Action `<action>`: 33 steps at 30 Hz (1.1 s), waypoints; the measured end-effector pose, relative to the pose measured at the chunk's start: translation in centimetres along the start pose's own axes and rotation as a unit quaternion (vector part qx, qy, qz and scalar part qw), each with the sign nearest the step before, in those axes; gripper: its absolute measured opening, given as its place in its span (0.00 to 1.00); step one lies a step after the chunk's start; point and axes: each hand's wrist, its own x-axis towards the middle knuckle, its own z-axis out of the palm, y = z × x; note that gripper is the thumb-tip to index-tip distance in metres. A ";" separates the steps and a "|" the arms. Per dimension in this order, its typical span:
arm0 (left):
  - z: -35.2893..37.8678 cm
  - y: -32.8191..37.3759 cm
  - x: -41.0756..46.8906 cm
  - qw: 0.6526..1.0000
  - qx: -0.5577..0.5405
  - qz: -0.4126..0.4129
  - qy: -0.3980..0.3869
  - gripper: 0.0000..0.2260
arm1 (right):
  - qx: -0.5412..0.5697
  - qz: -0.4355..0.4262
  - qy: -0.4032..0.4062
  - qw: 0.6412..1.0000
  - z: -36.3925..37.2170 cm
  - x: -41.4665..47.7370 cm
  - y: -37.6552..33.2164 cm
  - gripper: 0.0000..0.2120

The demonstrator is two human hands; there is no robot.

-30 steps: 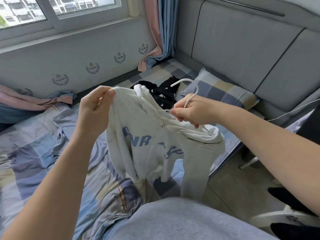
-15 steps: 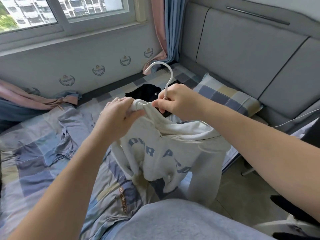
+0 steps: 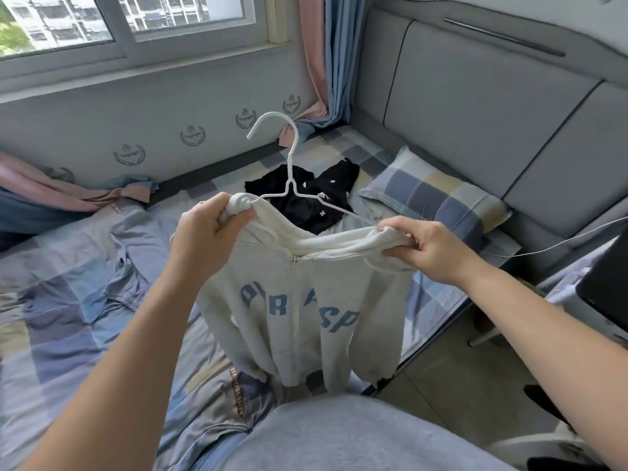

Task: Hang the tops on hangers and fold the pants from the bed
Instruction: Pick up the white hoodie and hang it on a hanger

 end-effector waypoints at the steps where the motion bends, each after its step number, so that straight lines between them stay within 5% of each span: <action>1: -0.2 -0.2 -0.1 1.000 0.002 0.010 -0.007 0.17 | 0.009 -0.013 -0.002 1.000 -0.1 0.0 -0.5 0.11; 5: -0.2 0.2 -0.2 0.992 0.072 0.071 -0.074 0.17 | 0.049 -0.069 0.027 0.996 -3.0 1.6 -3.8 0.20; 10: 0.1 0.3 -0.5 0.997 0.030 0.055 -0.049 0.18 | -0.059 -0.035 -0.121 0.990 -4.6 3.7 -5.4 0.05; 12: -0.6 -0.3 -0.3 0.999 -0.009 0.022 -0.031 0.15 | -0.104 0.008 -0.166 0.981 -2.0 2.8 -3.9 0.23; 14: -1.4 -0.5 0.1 0.999 -0.040 0.000 -0.022 0.14 | -0.113 -0.018 -0.093 0.989 1.0 1.6 -2.2 0.34; 18: -1.8 -0.7 0.4 0.999 -0.032 -0.019 -0.025 0.10 | -0.122 -0.116 0.066 0.984 3.6 1.2 -0.2 0.36; 26: -1.5 -0.8 -0.4 0.999 -0.017 -0.028 -0.031 0.10 | -0.075 -0.179 0.121 0.974 3.1 1.5 0.7 0.22; 33: -1.4 0.0 -0.2 0.992 0.086 0.047 -0.079 0.15 | -0.066 -0.213 0.111 0.969 -0.4 2.0 -2.5 0.20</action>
